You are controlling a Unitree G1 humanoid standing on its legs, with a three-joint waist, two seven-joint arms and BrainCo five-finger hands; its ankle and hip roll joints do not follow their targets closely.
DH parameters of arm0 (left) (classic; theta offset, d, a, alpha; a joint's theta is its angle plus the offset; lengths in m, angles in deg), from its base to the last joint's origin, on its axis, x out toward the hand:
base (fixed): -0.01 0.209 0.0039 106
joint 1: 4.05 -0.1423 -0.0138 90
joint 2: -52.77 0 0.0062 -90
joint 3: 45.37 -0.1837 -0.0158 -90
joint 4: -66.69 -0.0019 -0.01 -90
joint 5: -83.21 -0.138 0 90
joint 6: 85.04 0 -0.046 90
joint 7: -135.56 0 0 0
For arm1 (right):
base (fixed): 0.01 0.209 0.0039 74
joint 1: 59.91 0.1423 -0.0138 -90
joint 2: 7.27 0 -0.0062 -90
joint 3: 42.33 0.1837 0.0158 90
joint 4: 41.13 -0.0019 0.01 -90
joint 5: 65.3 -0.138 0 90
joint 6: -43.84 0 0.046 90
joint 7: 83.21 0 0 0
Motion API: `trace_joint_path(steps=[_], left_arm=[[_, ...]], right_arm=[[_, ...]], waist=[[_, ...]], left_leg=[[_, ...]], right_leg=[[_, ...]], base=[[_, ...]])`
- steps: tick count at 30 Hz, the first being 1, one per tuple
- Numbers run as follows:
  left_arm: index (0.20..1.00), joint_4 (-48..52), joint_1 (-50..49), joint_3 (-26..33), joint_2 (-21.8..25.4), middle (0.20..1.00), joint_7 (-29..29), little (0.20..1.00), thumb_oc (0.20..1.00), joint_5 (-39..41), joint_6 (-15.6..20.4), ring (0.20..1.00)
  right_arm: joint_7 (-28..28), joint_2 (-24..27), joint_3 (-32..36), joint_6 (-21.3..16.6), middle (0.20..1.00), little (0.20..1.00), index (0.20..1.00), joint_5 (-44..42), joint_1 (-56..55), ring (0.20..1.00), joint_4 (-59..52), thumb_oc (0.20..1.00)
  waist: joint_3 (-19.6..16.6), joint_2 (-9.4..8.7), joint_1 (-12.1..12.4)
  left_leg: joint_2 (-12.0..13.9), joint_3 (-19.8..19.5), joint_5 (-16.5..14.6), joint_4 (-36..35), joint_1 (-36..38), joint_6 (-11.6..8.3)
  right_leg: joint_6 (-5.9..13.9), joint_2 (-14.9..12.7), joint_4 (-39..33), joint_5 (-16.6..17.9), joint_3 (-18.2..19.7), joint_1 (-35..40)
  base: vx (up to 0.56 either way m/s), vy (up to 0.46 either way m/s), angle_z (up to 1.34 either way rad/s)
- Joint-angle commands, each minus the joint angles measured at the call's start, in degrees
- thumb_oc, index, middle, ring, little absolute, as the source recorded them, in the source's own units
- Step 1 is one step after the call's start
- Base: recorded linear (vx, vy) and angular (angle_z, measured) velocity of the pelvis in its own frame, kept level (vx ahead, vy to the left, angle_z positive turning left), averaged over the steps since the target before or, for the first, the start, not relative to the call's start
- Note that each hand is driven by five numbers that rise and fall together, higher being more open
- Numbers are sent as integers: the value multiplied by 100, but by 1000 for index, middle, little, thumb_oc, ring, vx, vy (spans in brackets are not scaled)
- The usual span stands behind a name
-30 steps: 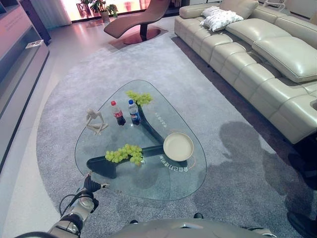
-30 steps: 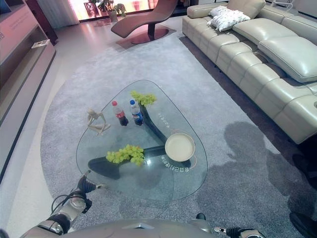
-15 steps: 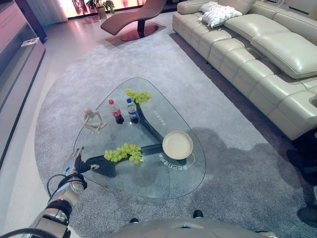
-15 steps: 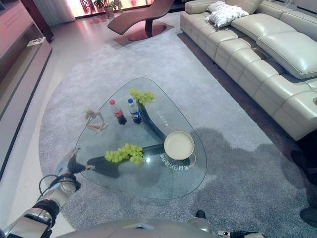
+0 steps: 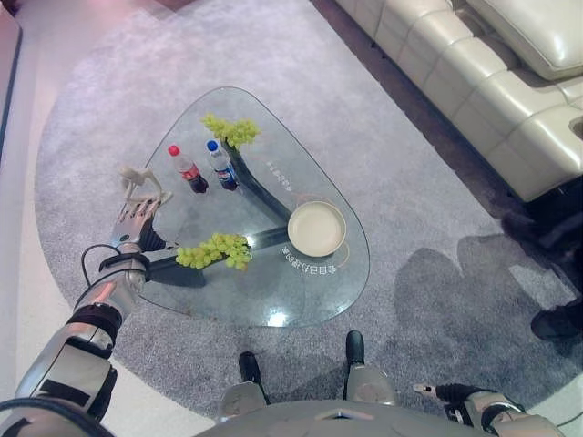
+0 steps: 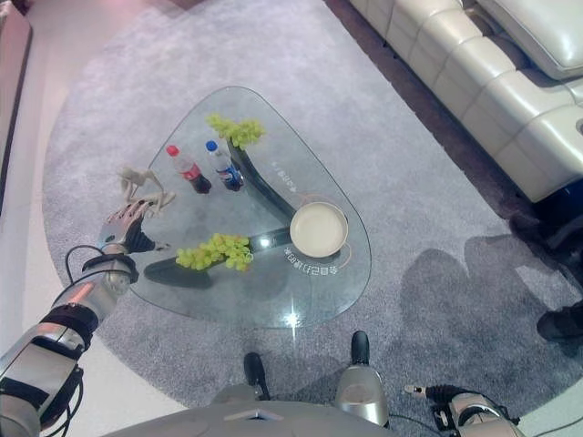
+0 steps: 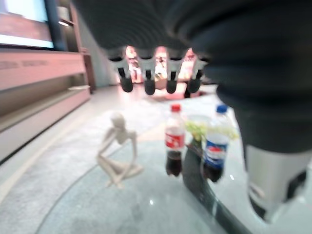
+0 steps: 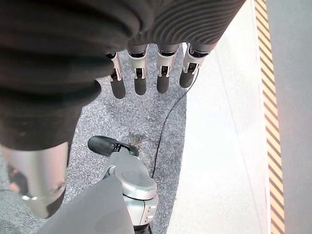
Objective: Pick up fruits into the plate
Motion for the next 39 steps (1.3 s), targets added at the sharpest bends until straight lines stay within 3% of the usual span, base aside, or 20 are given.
trace_joint_path(steps=[1,7,14,18,28,35,39], left_arm=[[1000,-339,854,-264,538,1000,98,1000,1000,-169,122,1000],[1000,-553,1518,-550,672,1000,109,1000,1000,119,80,1000],[1000,-755,2120,-735,650,1000,-392,1000,1000,945,-42,1000],[1000,-954,2504,-821,733,1000,-555,1000,1000,1164,-139,1000],[1000,-1434,3026,-1092,898,1000,-894,1000,1000,1057,-278,1000],[1000,-1491,3135,-1459,1007,1000,-1213,1000,1000,493,-308,1000],[1000,-1465,3119,-1649,1074,1000,-1117,1000,1000,188,-359,1000]], right_arm=[[-124,159,-314,-9,1000,1000,1000,-208,298,1000,-33,1000],[-154,256,-448,-105,1000,1000,1000,-376,477,1000,-109,1000],[-325,365,-532,-97,1000,1000,1000,-674,726,1000,-272,1000],[-389,448,-537,-224,1000,1000,1000,-793,850,1000,-368,1000],[-565,542,-560,-391,1000,1000,1000,-1098,945,1000,-541,1000],[-804,648,-556,-455,1000,1000,1000,-1116,973,1000,-682,1000],[-895,734,-527,-515,1000,1000,1000,-1177,1001,1000,-720,1000]], waist=[[475,-162,-108],[958,-253,-173],[1342,-304,-210],[1509,-430,-250],[1612,-652,-323],[1613,-638,-395],[1613,-601,-415]], left_leg=[[-198,-77,-490,538,-577,223],[-226,-61,-477,833,-1055,219],[-254,-105,-479,1139,-1626,207],[-282,-98,-507,1267,-1856,221],[-278,-112,-583,1639,-2448,233],[-321,-134,-654,1932,-2977,273],[-346,-124,-694,2057,-3213,285]], right_leg=[[71,-53,437,-385,108,-325],[-9,22,687,-411,194,-767],[-59,69,1007,-415,156,-1365],[-98,130,1125,-418,145,-1621],[-118,173,1378,-381,117,-2206],[-155,192,1604,-370,125,-2742],[-168,185,1670,-351,108,-2976]], base=[[-113,7,-8],[-91,-20,-2],[-64,-11,4],[-46,-6,4],[-18,-29,2],[-3,3,0],[0,0,0]])
